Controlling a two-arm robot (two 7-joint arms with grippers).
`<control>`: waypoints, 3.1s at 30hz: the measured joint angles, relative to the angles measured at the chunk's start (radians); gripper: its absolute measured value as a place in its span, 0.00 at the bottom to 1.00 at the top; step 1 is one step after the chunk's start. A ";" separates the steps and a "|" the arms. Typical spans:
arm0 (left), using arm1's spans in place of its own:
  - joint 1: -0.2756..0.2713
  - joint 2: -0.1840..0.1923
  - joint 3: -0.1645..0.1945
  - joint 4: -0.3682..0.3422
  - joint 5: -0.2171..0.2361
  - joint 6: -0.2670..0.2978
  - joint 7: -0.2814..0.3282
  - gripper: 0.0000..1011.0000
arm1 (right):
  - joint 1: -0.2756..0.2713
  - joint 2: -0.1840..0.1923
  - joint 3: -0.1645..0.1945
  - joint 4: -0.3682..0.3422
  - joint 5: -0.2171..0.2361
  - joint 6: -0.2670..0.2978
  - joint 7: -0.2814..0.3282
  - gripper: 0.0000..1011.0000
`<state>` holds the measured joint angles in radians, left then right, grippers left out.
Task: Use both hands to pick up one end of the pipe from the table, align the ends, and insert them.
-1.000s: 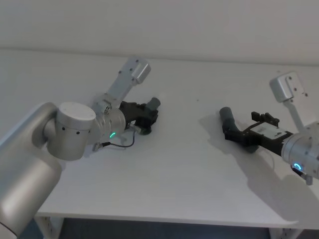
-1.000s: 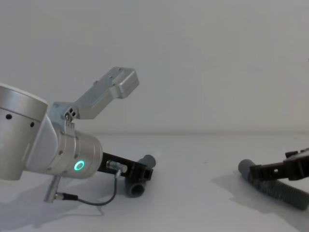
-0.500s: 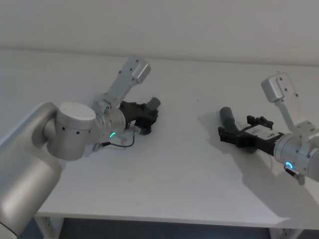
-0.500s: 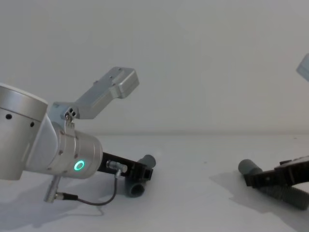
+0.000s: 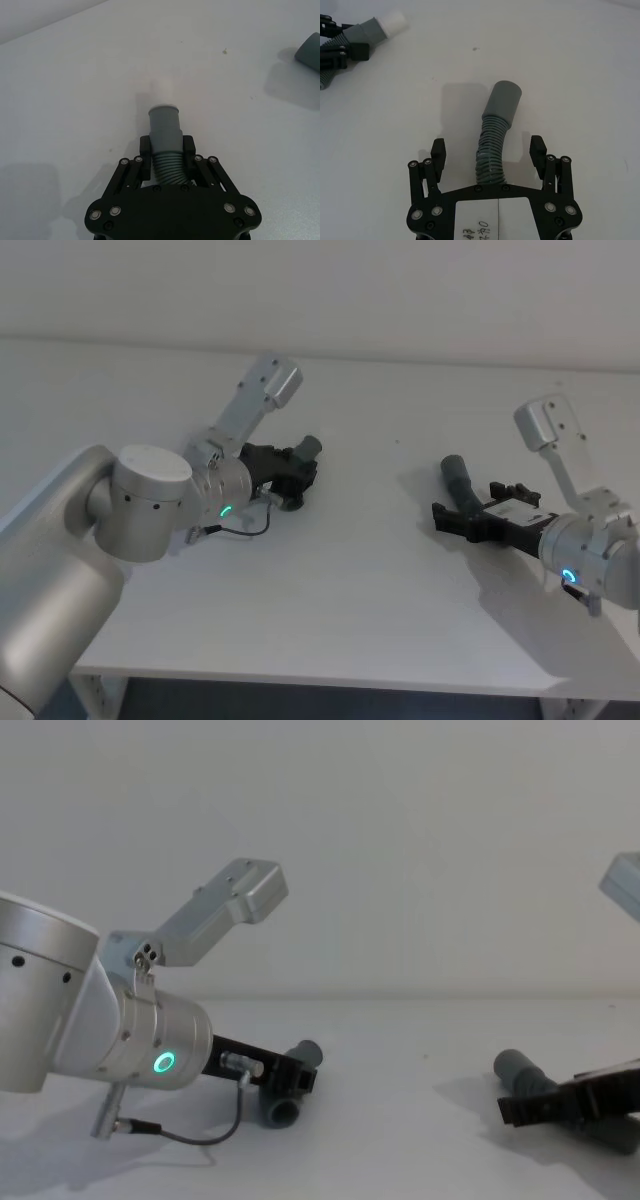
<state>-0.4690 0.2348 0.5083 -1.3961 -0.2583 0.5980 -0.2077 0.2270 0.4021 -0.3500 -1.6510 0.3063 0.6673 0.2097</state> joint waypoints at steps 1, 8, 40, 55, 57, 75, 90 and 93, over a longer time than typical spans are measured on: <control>0.000 0.000 0.000 0.000 0.000 0.000 0.000 0.36 | 0.000 -0.001 0.000 0.001 -0.001 0.001 -0.001 0.99; 0.000 0.000 0.000 0.000 0.000 0.000 0.000 0.36 | -0.002 -0.009 -0.001 0.005 -0.004 0.008 -0.004 0.88; 0.003 0.003 0.001 -0.004 0.006 -0.008 -0.002 0.36 | -0.006 -0.019 0.000 0.007 -0.009 0.015 -0.009 0.27; 0.003 0.045 0.017 -0.061 0.055 -0.102 -0.028 0.36 | -0.022 -0.036 0.052 -0.044 0.027 -0.058 0.017 0.27; 0.001 0.050 0.019 -0.066 0.058 -0.109 -0.031 0.36 | -0.023 -0.035 0.055 -0.047 0.031 -0.067 0.024 0.27; -0.033 0.168 0.053 -0.119 0.101 -0.320 -0.213 0.36 | -0.034 0.090 0.079 -0.100 0.110 -0.196 0.257 0.27; -0.066 0.247 0.059 -0.112 0.027 -0.456 -0.435 0.36 | -0.003 0.207 0.054 -0.074 0.147 -0.294 0.480 0.27; -0.076 0.261 0.062 -0.108 0.009 -0.474 -0.482 0.36 | 0.006 0.228 0.046 -0.064 0.152 -0.322 0.529 0.27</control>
<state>-0.5448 0.4957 0.5706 -1.5036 -0.2493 0.1241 -0.6893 0.2333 0.6304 -0.3043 -1.7150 0.4587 0.3455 0.7382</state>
